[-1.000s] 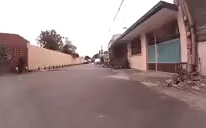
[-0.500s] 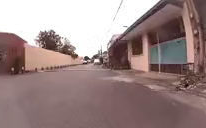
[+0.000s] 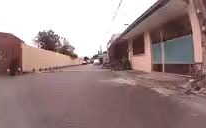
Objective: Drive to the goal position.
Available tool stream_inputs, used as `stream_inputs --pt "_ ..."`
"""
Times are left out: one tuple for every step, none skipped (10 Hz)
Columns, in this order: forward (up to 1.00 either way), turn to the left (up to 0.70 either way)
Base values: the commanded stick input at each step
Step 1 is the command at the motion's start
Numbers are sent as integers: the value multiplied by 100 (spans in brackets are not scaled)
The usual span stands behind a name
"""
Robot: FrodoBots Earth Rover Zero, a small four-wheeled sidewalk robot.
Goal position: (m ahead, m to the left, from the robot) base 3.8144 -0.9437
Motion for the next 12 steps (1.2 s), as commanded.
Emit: stream_inputs --pt "70 0" --pt "70 0" --pt "70 0" --pt "70 0" --pt "70 0" --pt "70 0" --pt "70 0" --pt "70 0" --pt "70 0" --pt "70 0" --pt "70 0" --pt "70 0"
